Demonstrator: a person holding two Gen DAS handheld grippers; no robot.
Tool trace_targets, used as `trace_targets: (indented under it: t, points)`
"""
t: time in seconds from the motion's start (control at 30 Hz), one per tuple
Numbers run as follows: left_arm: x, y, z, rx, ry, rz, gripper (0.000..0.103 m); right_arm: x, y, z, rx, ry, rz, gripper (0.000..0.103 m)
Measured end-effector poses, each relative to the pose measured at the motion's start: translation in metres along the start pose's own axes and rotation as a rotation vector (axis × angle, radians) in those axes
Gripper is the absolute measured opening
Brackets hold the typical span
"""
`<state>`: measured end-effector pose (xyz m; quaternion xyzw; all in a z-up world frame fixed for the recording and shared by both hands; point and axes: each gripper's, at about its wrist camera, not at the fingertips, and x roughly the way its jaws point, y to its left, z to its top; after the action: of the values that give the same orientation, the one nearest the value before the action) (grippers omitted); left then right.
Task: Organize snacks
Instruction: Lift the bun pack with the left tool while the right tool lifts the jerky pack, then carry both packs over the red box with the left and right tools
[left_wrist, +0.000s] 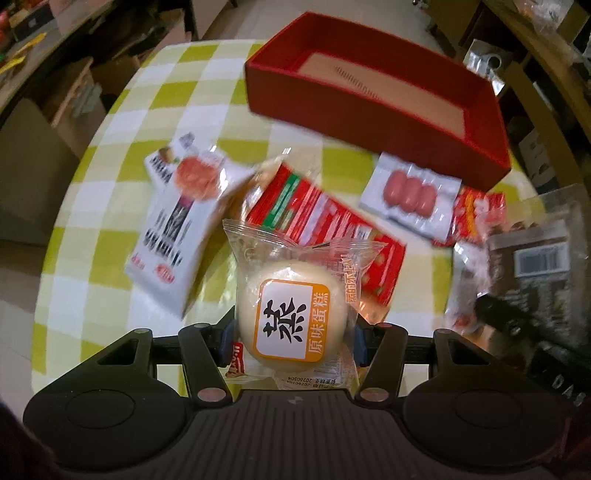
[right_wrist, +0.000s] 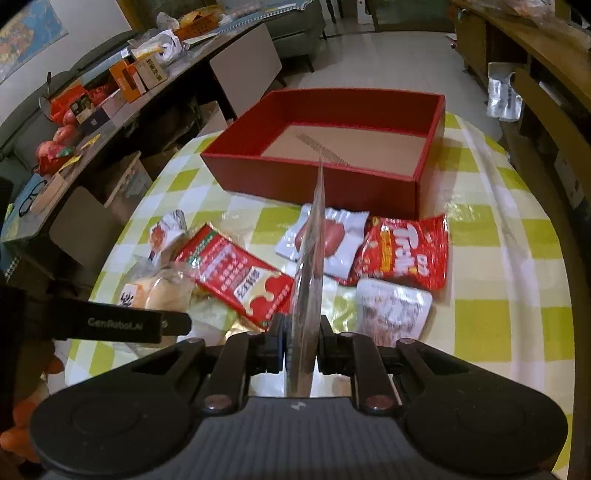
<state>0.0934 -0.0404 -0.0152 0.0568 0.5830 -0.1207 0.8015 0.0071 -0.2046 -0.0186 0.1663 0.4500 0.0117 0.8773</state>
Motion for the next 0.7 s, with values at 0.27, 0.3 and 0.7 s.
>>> trace_targets:
  t: [0.27, 0.3, 0.7]
  points:
    - [0.001, -0.017, 0.026, 0.023, -0.046, 0.027, 0.064, 0.006, -0.002, 0.017, -0.015, -0.009, -0.027, 0.028]
    - [0.002, -0.019, 0.029, 0.027, -0.050, 0.031, 0.064, 0.007, -0.003, 0.020, -0.017, -0.012, -0.030, 0.028]
    - [0.007, -0.048, 0.068, 0.072, -0.105, 0.065, 0.064, 0.017, -0.014, 0.063, -0.036, -0.053, -0.059, 0.028]
